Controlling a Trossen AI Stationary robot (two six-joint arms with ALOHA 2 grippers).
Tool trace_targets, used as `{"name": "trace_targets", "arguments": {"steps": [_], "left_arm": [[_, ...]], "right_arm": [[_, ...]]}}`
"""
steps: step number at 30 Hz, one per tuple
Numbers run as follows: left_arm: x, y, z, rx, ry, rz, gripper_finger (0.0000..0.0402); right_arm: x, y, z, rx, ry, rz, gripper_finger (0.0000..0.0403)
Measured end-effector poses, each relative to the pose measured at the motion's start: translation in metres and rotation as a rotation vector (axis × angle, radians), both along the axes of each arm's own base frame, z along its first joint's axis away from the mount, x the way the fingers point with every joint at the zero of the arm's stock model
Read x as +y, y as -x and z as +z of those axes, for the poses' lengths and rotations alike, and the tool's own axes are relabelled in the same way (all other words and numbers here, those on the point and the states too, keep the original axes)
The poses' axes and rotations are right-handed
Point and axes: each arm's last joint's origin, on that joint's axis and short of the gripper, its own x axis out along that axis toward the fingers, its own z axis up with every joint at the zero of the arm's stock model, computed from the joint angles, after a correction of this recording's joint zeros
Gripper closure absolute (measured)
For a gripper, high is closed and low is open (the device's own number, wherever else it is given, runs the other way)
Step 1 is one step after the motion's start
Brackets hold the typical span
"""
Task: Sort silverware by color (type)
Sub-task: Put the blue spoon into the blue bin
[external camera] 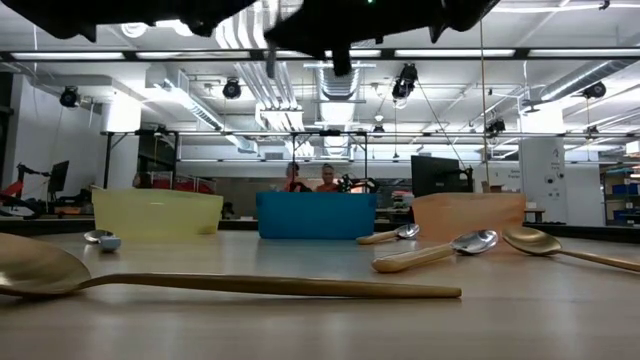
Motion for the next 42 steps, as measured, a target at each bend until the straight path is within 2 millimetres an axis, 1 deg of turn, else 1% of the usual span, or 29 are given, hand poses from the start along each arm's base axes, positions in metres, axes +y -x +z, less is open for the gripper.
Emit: {"name": "trace_targets", "arguments": {"steps": [2,5,7,9,11,16,20,23,30,37,42], "left_arm": [[0.002,0.007,0.003,0.009,-0.030,0.071,0.0263],[0.004,0.017,0.008,0.025,-0.075,0.160,0.0254],[0.006,0.023,0.009,0.044,-0.100,0.211,0.0252],[0.007,0.029,0.012,0.048,-0.117,0.241,0.0251],[0.008,0.034,0.012,0.069,-0.131,0.262,0.0251],[0.008,0.041,0.011,0.110,-0.142,0.289,0.0251],[0.009,0.043,0.011,0.125,-0.163,0.311,0.0251],[0.010,0.045,0.011,0.131,-0.159,0.342,0.0251],[0.010,0.048,0.009,0.162,-0.162,0.341,0.0251],[0.010,0.050,0.010,0.158,-0.158,0.341,0.0251],[0.010,0.049,0.009,0.166,-0.159,0.339,0.0250]], "right_arm": [[-0.011,0.000,0.005,0.081,-0.084,-0.063,0.0366],[-0.025,-0.001,0.017,0.210,-0.136,-0.172,0.0366],[-0.033,-0.005,0.025,0.264,-0.162,-0.240,0.0366],[-0.043,-0.007,0.030,0.324,-0.233,-0.304,0.0366],[-0.054,-0.010,0.038,0.344,-0.304,-0.350,0.0366],[-0.084,-0.010,0.047,0.389,-0.461,-0.450,0.0366],[-0.106,-0.013,0.043,0.413,-0.572,-0.515,0.0366],[-0.118,-0.022,0.037,0.424,-0.628,-0.533,0.0366],[-0.142,-0.044,0.022,0.520,-0.686,-0.595,0.0366],[-0.164,-0.052,0.002,0.674,-0.766,-0.697,0.0366],[-0.177,-0.057,-0.013,0.723,-0.860,-0.713,0.0366]]}}
